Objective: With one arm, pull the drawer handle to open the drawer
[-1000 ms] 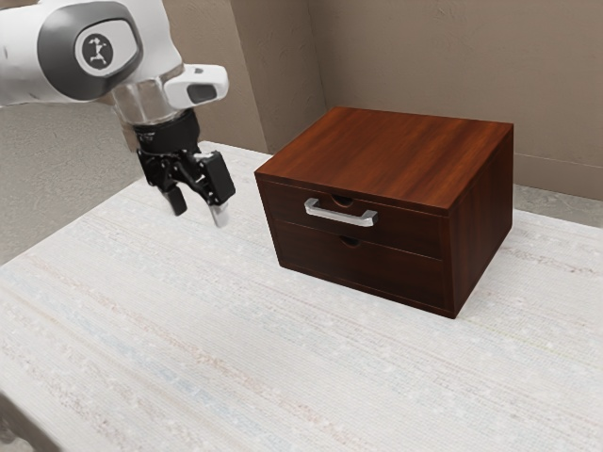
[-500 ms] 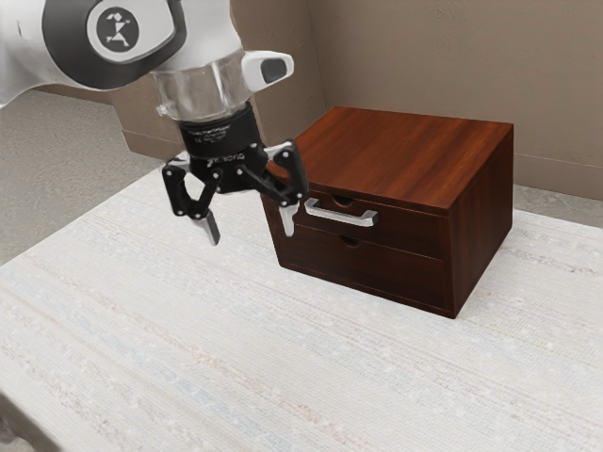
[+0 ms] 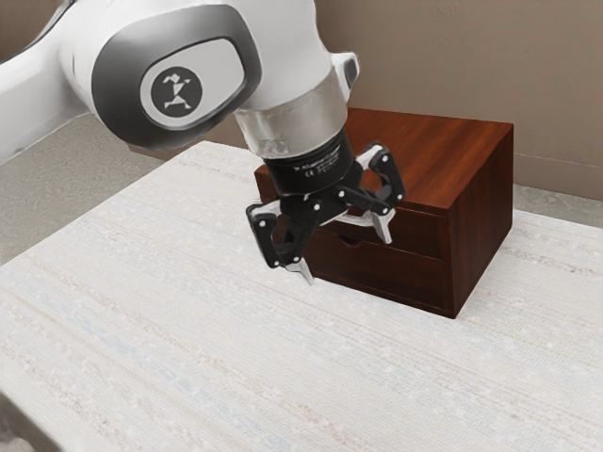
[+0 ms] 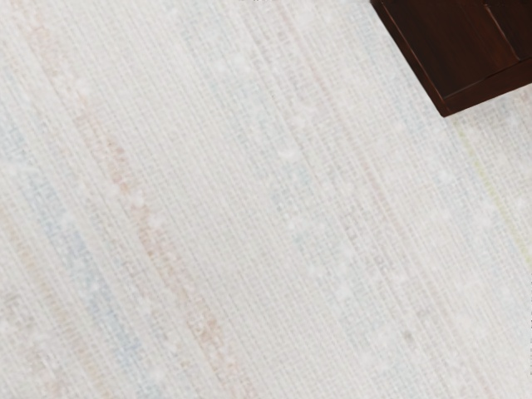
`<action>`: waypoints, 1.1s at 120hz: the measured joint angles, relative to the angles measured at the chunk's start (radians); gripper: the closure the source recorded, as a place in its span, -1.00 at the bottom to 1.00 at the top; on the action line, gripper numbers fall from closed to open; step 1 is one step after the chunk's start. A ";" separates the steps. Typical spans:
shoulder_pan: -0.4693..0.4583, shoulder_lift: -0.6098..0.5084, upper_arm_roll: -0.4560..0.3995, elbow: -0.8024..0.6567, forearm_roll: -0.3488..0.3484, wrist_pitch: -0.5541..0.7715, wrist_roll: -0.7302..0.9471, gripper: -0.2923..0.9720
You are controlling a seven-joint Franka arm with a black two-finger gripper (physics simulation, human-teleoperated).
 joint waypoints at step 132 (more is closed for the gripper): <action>0.249 0.051 -0.023 -0.158 0.070 0.377 -0.406 -0.41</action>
